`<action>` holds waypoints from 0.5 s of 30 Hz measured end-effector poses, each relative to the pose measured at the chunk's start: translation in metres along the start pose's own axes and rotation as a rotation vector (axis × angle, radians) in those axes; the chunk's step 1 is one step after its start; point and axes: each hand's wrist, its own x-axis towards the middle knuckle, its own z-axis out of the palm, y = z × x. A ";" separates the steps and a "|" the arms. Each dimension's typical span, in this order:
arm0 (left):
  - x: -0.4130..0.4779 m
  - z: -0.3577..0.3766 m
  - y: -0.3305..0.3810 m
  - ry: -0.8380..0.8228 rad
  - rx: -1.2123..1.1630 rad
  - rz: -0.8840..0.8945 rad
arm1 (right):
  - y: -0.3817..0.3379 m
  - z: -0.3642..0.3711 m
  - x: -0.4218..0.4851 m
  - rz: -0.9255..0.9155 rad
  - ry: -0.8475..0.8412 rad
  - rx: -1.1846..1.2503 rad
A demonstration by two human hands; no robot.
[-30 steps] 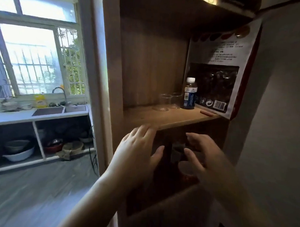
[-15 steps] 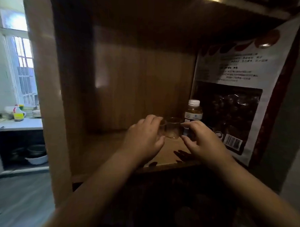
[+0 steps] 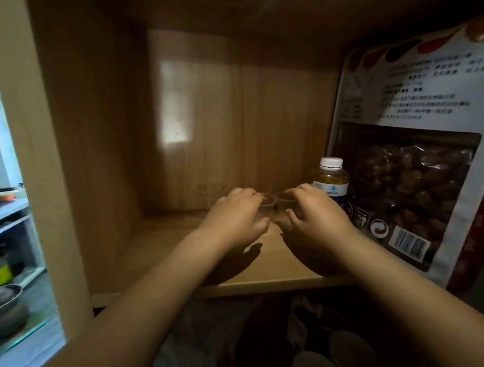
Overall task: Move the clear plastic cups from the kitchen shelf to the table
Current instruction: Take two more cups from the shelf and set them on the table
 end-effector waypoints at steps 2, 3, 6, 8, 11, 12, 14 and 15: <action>0.001 0.002 -0.001 -0.031 -0.063 -0.008 | 0.002 0.002 0.002 -0.001 -0.002 -0.011; 0.002 0.003 -0.002 -0.036 -0.086 -0.005 | 0.003 0.003 0.002 -0.002 -0.003 -0.015; 0.006 0.006 -0.003 -0.017 -0.119 0.013 | 0.006 0.005 0.002 -0.006 0.013 -0.028; 0.009 0.008 -0.003 0.006 -0.131 0.027 | 0.007 0.006 0.001 -0.006 0.015 -0.025; 0.011 0.011 -0.001 0.025 -0.148 0.040 | 0.007 0.004 -0.002 -0.008 0.009 -0.009; 0.011 0.012 0.000 0.026 -0.156 0.041 | 0.007 0.004 -0.003 -0.012 0.012 -0.007; 0.011 0.013 0.001 0.029 -0.160 0.041 | 0.006 0.001 -0.006 -0.011 0.019 -0.010; 0.011 0.013 0.001 0.033 -0.152 0.044 | 0.006 0.000 -0.008 -0.009 0.022 -0.012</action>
